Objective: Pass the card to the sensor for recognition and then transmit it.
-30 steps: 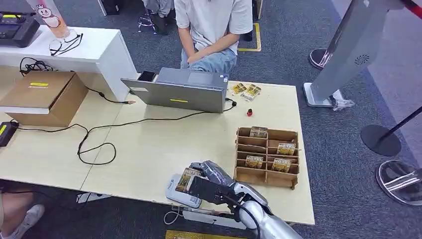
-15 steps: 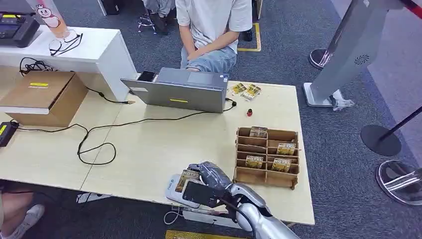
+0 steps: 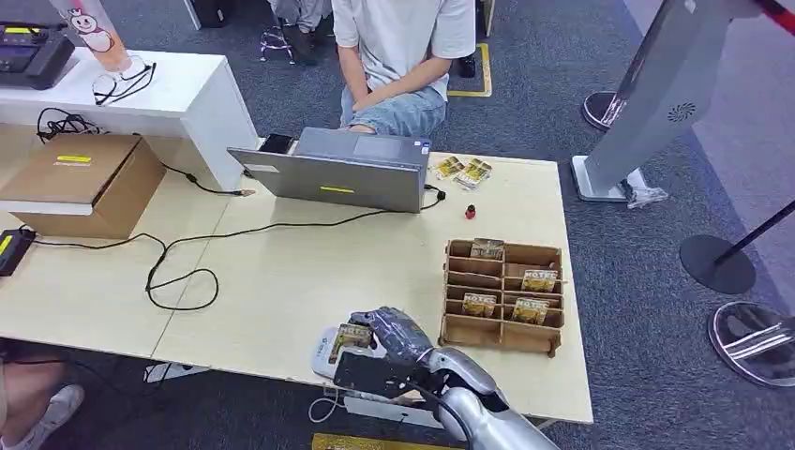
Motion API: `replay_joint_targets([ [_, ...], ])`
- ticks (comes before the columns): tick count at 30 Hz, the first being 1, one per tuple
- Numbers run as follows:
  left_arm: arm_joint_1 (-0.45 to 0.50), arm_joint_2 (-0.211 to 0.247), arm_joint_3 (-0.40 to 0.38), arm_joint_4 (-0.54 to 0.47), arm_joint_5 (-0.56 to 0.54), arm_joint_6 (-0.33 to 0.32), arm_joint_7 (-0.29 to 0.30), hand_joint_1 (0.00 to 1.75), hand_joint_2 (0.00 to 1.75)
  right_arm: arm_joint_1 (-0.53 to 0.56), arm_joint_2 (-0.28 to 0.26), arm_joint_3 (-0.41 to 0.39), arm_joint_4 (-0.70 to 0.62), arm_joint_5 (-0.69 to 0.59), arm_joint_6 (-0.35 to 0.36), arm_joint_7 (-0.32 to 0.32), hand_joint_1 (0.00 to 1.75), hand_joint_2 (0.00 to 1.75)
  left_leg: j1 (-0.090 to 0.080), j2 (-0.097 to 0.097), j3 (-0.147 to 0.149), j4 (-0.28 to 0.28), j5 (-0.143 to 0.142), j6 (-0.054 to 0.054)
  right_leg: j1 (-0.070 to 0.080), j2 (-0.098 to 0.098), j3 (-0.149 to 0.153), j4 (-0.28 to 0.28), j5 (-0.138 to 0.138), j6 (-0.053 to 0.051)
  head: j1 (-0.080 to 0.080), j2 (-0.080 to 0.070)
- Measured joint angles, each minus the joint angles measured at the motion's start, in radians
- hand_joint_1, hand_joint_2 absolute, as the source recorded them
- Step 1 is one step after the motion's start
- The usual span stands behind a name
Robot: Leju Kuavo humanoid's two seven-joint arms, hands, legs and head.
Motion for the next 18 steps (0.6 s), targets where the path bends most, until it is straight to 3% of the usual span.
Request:
replay_joint_targets([
  [18,-0.002,0.0,0.0,0.0,0.003,-0.001,0.004,0.0,0.0,0.0,0.011,0.021,0.011,0.05,-0.025,0.027,1.75,1.75,0.0,0.0,0.0,0.0,0.0,0.0,0.0,0.0,0.0,0.0,0.0,0.0,0.0,0.0],
])
